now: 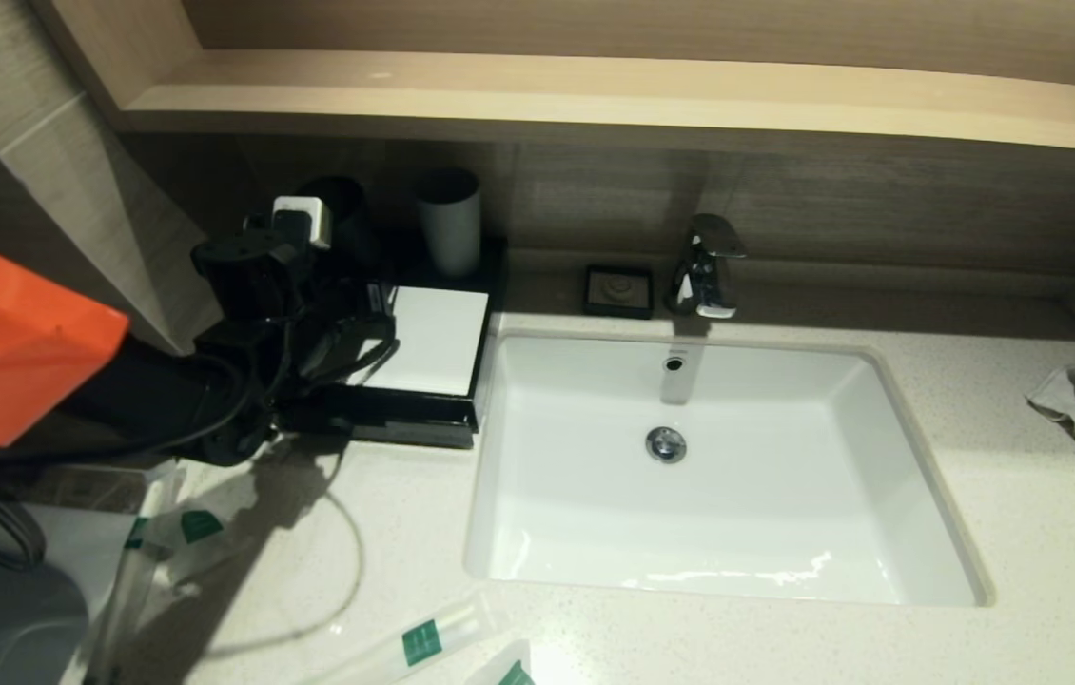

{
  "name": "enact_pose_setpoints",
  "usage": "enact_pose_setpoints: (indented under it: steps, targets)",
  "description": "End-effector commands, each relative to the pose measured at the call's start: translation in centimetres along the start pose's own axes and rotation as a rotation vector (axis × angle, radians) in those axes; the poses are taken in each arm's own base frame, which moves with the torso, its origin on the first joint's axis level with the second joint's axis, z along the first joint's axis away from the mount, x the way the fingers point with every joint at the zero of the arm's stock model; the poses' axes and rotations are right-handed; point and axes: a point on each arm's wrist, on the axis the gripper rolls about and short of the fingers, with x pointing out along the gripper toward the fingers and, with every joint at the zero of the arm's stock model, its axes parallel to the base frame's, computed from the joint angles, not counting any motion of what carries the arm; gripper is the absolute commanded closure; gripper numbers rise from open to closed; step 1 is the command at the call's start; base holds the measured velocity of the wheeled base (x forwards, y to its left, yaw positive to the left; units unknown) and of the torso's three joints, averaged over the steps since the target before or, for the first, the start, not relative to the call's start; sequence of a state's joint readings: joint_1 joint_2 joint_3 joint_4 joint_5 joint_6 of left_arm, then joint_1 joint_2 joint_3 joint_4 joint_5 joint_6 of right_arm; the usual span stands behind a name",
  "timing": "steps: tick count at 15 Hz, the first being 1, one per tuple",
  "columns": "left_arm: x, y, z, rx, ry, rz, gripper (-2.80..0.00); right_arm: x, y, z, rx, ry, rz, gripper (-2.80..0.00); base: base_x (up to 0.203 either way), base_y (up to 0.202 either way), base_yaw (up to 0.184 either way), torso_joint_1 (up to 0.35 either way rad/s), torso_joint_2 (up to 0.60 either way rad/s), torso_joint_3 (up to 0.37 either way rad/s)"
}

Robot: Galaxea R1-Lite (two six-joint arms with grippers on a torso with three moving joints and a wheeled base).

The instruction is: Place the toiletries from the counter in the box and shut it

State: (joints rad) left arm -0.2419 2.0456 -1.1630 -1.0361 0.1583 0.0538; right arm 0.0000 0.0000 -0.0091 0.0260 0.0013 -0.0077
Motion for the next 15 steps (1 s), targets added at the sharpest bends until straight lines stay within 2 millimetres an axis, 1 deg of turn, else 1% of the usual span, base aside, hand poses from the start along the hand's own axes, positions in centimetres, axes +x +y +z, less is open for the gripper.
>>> enact_pose_setpoints:
  steps: [1,4,8,13,15]
  targets:
    - [1.0,0.0,0.2,-0.002,-0.015,0.006,0.00,0.0,0.0,0.0,0.000,0.000,0.000,0.00,0.000,0.000,0.000,0.000,0.00,0.000]
    - [1.9,0.0,0.7,-0.003,-0.018,0.007,0.00,0.0,0.0,0.0,0.000,0.000,0.000,0.00,0.000,0.000,0.000,0.000,0.00,0.000]
    - [2.9,-0.1,0.6,-0.003,-0.021,0.006,0.00,0.0,0.0,0.0,0.000,0.000,0.000,0.00,0.000,0.000,0.000,0.000,0.00,0.000]
    - [3.7,-0.2,0.1,0.000,-0.008,0.009,0.00,0.0,0.0,0.0,0.000,0.000,0.000,0.00,0.000,0.000,0.000,0.000,0.00,0.000]
    - [3.9,-0.2,0.3,-0.001,-0.012,0.009,0.00,0.0,0.0,0.0,0.000,0.000,0.000,0.00,0.000,0.000,0.000,0.000,0.00,0.000]
